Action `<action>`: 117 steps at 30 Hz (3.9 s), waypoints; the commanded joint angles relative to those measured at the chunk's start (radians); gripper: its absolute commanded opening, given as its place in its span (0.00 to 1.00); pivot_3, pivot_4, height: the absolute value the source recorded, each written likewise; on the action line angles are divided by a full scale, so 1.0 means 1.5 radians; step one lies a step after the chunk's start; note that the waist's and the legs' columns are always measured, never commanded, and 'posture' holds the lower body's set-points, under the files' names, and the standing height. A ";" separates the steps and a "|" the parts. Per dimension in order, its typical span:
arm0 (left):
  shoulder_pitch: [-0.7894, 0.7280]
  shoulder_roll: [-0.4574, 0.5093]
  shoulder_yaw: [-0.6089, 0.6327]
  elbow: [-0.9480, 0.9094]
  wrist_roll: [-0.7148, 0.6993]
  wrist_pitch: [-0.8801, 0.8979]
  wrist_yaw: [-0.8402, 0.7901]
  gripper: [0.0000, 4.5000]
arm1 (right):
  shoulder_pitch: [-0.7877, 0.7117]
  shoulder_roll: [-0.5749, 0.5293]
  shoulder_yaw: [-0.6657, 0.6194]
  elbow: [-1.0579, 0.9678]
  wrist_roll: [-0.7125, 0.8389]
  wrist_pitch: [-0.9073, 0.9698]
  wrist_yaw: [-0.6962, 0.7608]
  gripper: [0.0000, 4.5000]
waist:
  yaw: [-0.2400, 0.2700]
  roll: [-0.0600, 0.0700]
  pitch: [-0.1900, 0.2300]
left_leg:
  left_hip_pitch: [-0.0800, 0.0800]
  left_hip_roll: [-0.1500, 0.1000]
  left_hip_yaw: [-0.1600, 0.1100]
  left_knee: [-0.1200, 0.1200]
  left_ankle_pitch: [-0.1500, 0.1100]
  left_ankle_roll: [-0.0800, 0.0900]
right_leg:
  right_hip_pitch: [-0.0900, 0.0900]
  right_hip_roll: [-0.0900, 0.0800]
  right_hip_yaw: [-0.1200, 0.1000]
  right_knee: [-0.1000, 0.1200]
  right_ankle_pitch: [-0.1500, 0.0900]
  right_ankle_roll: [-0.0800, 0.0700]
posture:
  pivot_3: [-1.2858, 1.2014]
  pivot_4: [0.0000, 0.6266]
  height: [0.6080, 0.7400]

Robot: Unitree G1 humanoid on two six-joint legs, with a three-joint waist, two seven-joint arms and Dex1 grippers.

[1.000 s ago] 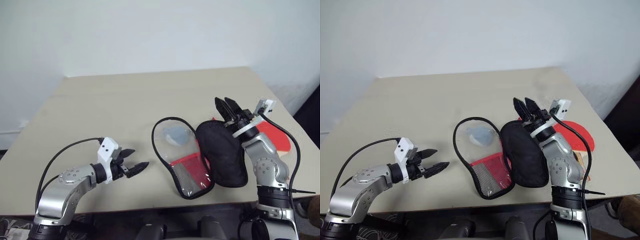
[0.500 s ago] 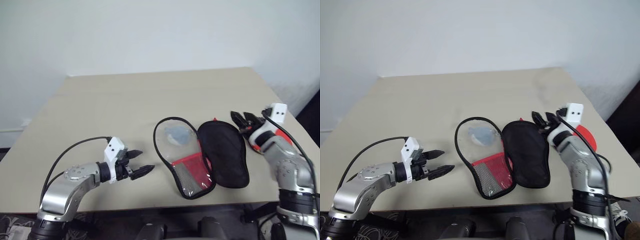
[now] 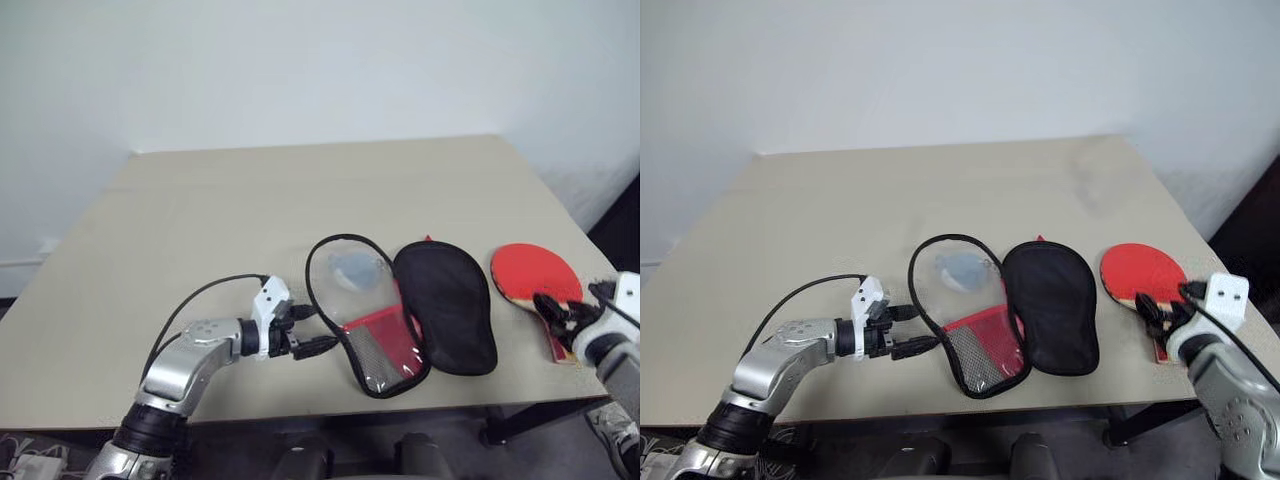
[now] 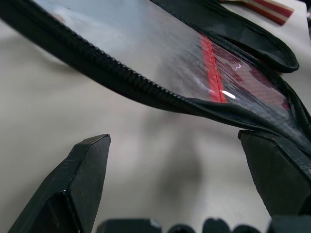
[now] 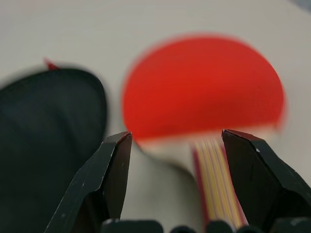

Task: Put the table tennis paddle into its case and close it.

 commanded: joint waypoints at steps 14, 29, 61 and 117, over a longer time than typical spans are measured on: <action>-0.030 -0.015 0.003 0.015 0.012 -0.018 -0.024 1.00 | 0.005 -0.005 0.024 0.092 -0.073 -0.058 0.038 0.71 | 0.001 -0.003 0.000 | 0.000 0.001 0.002 0.000 0.000 0.001 | 0.000 0.000 0.001 0.000 0.000 0.000 | 0.52 0.00 1.00; 0.011 -0.013 0.017 -0.024 0.004 -0.008 -0.005 1.00 | -0.048 -0.028 0.082 0.174 -0.123 -0.080 0.091 0.35 | -0.001 -0.011 0.000 | 0.002 0.002 0.008 0.002 -0.002 0.003 | 0.001 0.000 0.005 -0.001 0.001 0.002 | 0.52 0.00 1.00; -0.042 -0.006 -0.008 0.005 0.012 0.012 -0.040 1.00 | -0.093 0.192 0.128 -0.176 0.093 0.135 -0.103 0.26 | 0.002 -0.007 0.000 | 0.000 0.001 0.009 0.006 -0.004 0.005 | -0.001 0.000 0.008 -0.002 0.002 0.004 | 0.52 0.00 1.00; -0.061 -0.012 -0.014 0.021 0.022 0.004 -0.044 1.00 | -0.014 0.030 0.122 -0.052 0.031 -0.016 0.116 0.99 | 0.018 -0.008 0.001 | -0.001 0.000 0.010 0.007 -0.005 0.005 | -0.001 0.000 0.008 -0.002 0.003 0.005 | 0.52 0.00 1.00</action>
